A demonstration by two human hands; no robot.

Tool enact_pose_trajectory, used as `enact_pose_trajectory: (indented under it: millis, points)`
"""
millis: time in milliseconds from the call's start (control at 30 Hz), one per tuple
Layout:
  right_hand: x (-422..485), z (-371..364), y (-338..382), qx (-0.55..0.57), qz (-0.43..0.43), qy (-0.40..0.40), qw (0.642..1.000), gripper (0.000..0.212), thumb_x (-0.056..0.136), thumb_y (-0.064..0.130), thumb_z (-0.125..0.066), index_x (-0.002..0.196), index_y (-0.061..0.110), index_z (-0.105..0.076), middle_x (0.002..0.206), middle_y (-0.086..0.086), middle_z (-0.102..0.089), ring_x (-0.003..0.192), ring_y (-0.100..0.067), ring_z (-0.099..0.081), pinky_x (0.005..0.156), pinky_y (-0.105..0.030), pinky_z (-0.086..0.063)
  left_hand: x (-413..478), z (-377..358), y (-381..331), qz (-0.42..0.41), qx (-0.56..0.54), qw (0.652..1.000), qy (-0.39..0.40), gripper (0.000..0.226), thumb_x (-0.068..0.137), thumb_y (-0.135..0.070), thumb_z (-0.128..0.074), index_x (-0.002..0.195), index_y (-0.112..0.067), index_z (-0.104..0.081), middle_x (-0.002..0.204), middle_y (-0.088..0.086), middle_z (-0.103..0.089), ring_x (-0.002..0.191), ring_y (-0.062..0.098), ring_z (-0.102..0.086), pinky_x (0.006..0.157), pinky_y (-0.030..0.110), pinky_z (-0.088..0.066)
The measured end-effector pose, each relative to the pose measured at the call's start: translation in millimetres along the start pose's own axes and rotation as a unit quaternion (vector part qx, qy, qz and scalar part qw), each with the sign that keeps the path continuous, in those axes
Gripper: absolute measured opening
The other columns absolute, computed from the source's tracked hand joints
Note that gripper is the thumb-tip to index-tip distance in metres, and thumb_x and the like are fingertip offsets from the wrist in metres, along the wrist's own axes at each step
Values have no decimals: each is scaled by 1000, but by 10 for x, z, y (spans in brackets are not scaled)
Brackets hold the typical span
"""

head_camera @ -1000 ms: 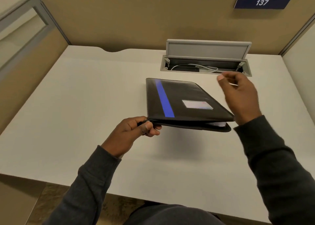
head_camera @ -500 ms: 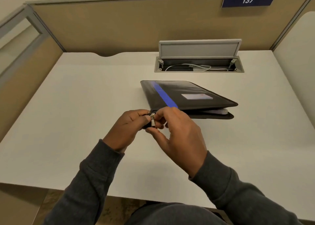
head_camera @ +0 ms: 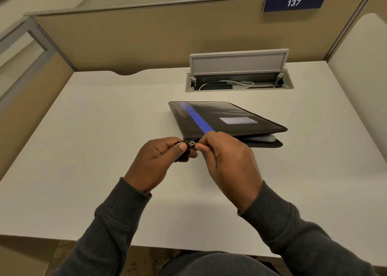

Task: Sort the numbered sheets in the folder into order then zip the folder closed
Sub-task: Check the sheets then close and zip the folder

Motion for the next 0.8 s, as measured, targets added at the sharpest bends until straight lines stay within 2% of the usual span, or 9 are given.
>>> enact_pose_trajectory:
  millis: [100,200,267,367,500,600,667,700,800]
  points:
    - [-32,-17,-35,-6,-4,5,1000,14,97,19,-65,84,14,-64,69,2,-57,58,-14,-50,53,-31,-49,-24,9,31,11,-1,1000,-17,29,93,-23,-48,94,-11,-74,91,9,-75,93,25,-72,85,39,-58]
    - [-99,-8,-218,-19,-39,-3,999,18,97,22,-65,81,15,-61,70,3,-56,59,-17,-51,53,-35,-47,-42,71,100,24,-14,998,-53,30,90,-20,-49,85,-1,-71,88,13,-75,89,29,-73,82,38,-59]
    - [-139,124,-495,-51,-91,-35,994,17,95,22,-66,80,15,-61,71,0,-60,62,-24,-56,54,-37,-46,-68,223,179,50,-76,989,-114,28,93,-10,-49,78,9,-63,87,24,-72,87,37,-72,80,40,-60]
    - [-173,398,-911,-79,-154,-64,983,12,95,22,-67,85,15,-65,75,-1,-67,65,-24,-62,56,-33,-47,-159,559,382,97,-108,969,-201,30,98,3,-41,75,9,-58,85,36,-66,85,43,-71,79,44,-59]
    - [-198,406,-1021,-66,-144,-52,986,9,96,17,-65,88,13,-65,79,-1,-68,70,-20,-63,63,-36,-55,-230,775,637,142,-33,967,-207,30,97,1,-43,78,6,-66,76,24,-69,82,41,-72,82,50,-59]
    - [-210,330,-967,-40,-128,-50,990,8,95,14,-65,87,12,-65,79,0,-66,71,-20,-62,66,-40,-56,-232,792,690,151,142,953,-220,22,90,-14,-52,80,-12,-72,81,7,-73,84,30,-70,81,44,-57]
    - [-205,308,-909,-24,-123,-42,991,8,95,15,-65,88,13,-66,80,1,-67,72,-19,-62,67,-40,-56,-218,736,484,81,290,920,-251,16,84,-21,-54,91,-15,-68,97,0,-68,94,26,-64,78,36,-52]
    - [-193,302,-849,-17,-116,-38,992,8,95,16,-66,88,14,-66,80,1,-67,72,-18,-62,67,-40,-56,-199,639,340,8,333,908,-254,26,81,-25,-54,101,-13,-65,105,0,-64,100,25,-61,81,37,-50]
    - [-127,269,-528,-12,-64,-24,998,8,97,20,-65,89,17,-68,81,4,-67,74,-14,-61,68,-34,-53,-120,54,13,-157,362,907,-146,60,79,-39,-60,129,-7,-56,129,6,-57,121,25,-53,100,39,-44]
Point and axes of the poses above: each hand's wrist, its own x-axis towards the middle knuckle, its own z-axis out of the back of the hand, y = z × x, the point moved 6 cm from there along x, towards the middle knuckle
